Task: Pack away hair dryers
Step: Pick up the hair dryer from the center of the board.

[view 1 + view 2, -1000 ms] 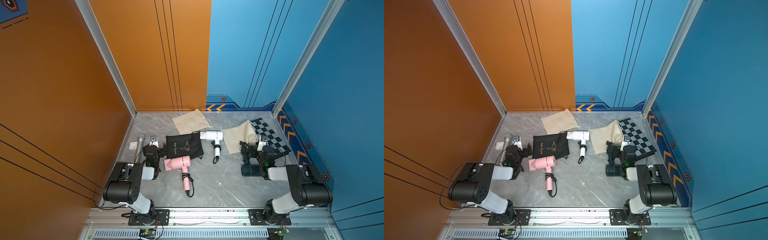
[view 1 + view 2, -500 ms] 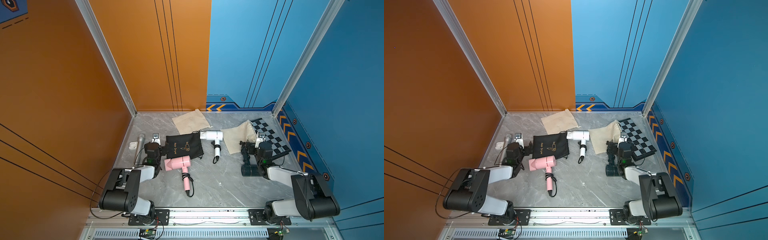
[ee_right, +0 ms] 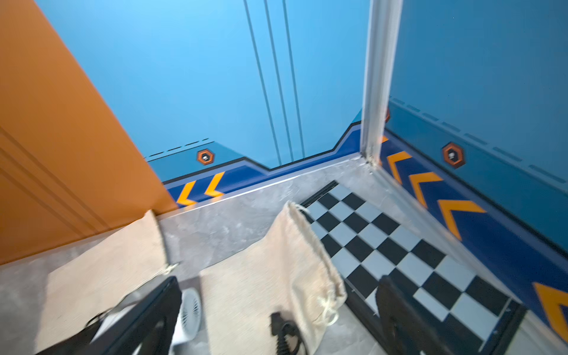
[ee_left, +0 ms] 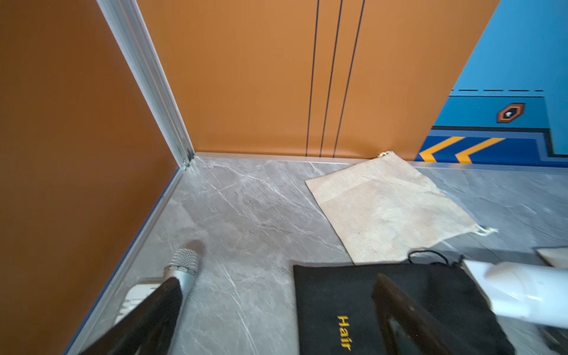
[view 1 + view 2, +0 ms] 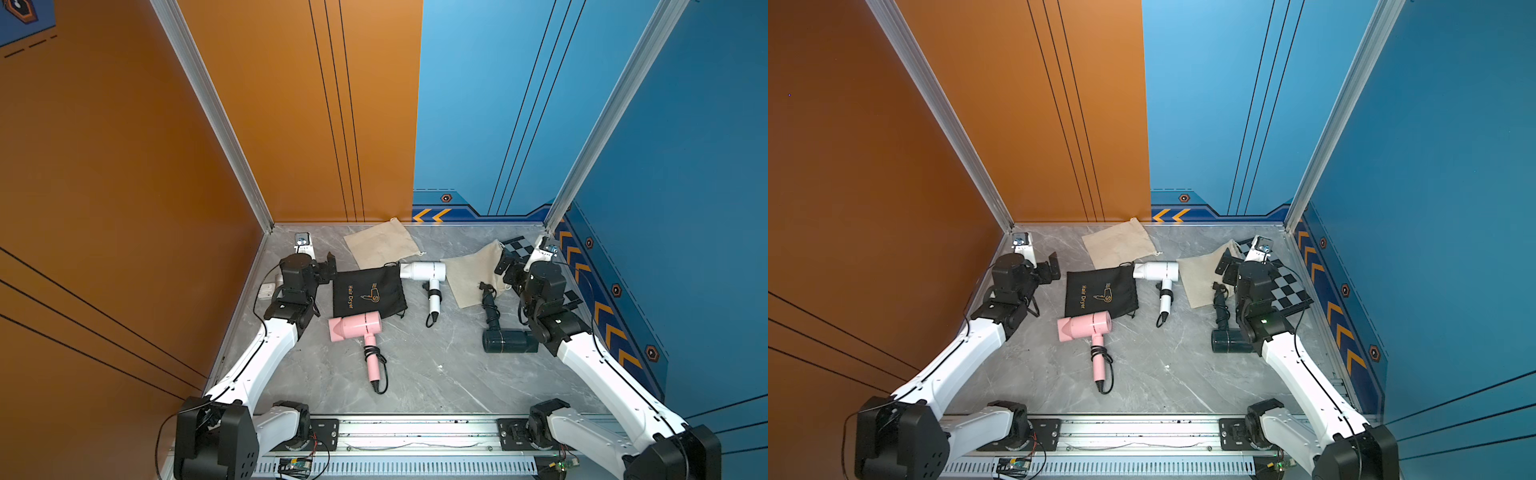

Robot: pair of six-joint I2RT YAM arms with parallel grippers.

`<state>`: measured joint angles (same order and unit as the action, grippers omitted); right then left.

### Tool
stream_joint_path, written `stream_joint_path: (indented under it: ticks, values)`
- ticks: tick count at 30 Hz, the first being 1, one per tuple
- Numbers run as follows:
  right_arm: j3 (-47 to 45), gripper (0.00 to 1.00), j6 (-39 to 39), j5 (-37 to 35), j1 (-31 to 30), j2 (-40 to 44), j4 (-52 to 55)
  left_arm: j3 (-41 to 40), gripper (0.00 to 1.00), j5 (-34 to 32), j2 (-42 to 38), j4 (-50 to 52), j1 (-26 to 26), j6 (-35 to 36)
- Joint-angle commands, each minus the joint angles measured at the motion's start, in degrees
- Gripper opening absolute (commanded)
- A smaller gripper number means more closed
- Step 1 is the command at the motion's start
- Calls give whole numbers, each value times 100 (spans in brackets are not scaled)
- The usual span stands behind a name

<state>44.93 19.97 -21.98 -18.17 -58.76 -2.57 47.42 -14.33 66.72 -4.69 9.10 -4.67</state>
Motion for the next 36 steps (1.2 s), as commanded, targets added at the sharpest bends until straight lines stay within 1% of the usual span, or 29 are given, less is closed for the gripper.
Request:
stream_joint_path:
  ticks: [1,3,6,7,9,12,15,17,18,20,23,25,29,32,36]
  values:
    - [189,100,762,466,-382,-173,1179,375,98,482,212,1448,237,-235]
    - [350,100,899,918,-606,-458,1361,645,98,585,415,1875,455,-207]
    - [793,100,901,1289,-1049,-1050,1880,932,98,535,631,2227,835,-136]
    - [893,100,863,1356,-1274,-1216,1982,981,98,564,657,2321,910,-137]
    - [969,100,765,1251,-1801,-1395,2014,1012,98,703,681,2451,889,-256]
    - [1046,100,800,956,-2632,-1563,1992,1054,98,1026,658,2635,626,-509]
    - [1166,100,766,636,-3428,-1789,1917,1121,99,1152,697,2787,272,-837]
    - [1300,100,840,557,-3811,-2003,1907,1204,100,1375,760,2850,7,-1006]
    - [1356,100,917,640,-3952,-2148,1864,1332,99,1472,819,2892,-124,-1072]
    - [1506,99,1028,677,-4199,-2427,1850,1390,99,1626,918,2920,-361,-1189]
    - [1770,99,1211,669,-4535,-2889,1849,1468,96,1829,1105,2948,-766,-1479]
    - [2002,95,1318,680,-4724,-3253,1904,1521,95,1844,1221,2978,-959,-1559]
    - [2557,92,1549,747,-4962,-3944,2326,1485,95,1655,1309,3007,-1206,-1611]
    - [2819,90,1572,752,-5159,-4269,2511,1459,95,1625,1317,3002,-1294,-1611]
    - [3173,83,1636,706,-5357,-4693,2994,1417,95,1582,1283,2995,-1405,-1640]
